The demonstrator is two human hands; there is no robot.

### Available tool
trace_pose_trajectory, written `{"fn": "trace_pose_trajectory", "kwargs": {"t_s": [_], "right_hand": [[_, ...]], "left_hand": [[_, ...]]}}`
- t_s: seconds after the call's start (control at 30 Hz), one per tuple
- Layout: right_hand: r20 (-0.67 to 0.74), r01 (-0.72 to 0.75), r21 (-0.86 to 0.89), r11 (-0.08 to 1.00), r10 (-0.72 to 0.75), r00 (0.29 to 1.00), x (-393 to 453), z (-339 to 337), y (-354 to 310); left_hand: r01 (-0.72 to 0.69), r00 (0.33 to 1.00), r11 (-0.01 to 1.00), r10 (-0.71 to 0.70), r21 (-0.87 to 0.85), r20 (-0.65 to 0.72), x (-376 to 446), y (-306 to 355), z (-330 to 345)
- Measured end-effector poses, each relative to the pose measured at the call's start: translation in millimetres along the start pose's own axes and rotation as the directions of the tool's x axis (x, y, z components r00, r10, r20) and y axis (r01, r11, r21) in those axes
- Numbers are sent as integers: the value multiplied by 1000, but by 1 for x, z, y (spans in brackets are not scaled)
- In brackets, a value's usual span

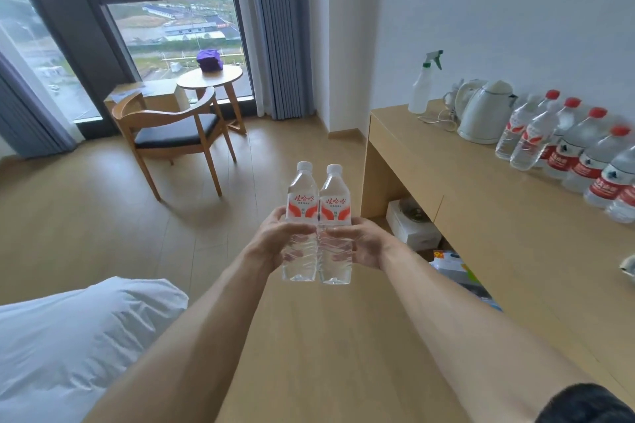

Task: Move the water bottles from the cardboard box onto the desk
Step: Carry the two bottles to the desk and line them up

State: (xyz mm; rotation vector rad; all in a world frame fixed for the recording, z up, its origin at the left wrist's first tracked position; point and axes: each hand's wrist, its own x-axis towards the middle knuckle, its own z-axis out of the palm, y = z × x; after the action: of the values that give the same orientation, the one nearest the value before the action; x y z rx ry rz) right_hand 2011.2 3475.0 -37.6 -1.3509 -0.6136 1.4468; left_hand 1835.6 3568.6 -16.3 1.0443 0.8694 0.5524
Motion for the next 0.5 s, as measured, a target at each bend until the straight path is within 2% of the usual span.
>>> {"fn": "trace_pose_trajectory", "kwargs": {"t_s": [0.3, 0.5], "right_hand": [[-214, 27, 31, 999, -19, 977, 57, -76, -34], [-382, 43, 96, 994, -3, 924, 116, -135, -70]], "left_hand": [[-9, 984, 996, -7, 91, 177, 120, 13, 52], [-24, 925, 979, -54, 201, 376, 233, 35, 92]]}}
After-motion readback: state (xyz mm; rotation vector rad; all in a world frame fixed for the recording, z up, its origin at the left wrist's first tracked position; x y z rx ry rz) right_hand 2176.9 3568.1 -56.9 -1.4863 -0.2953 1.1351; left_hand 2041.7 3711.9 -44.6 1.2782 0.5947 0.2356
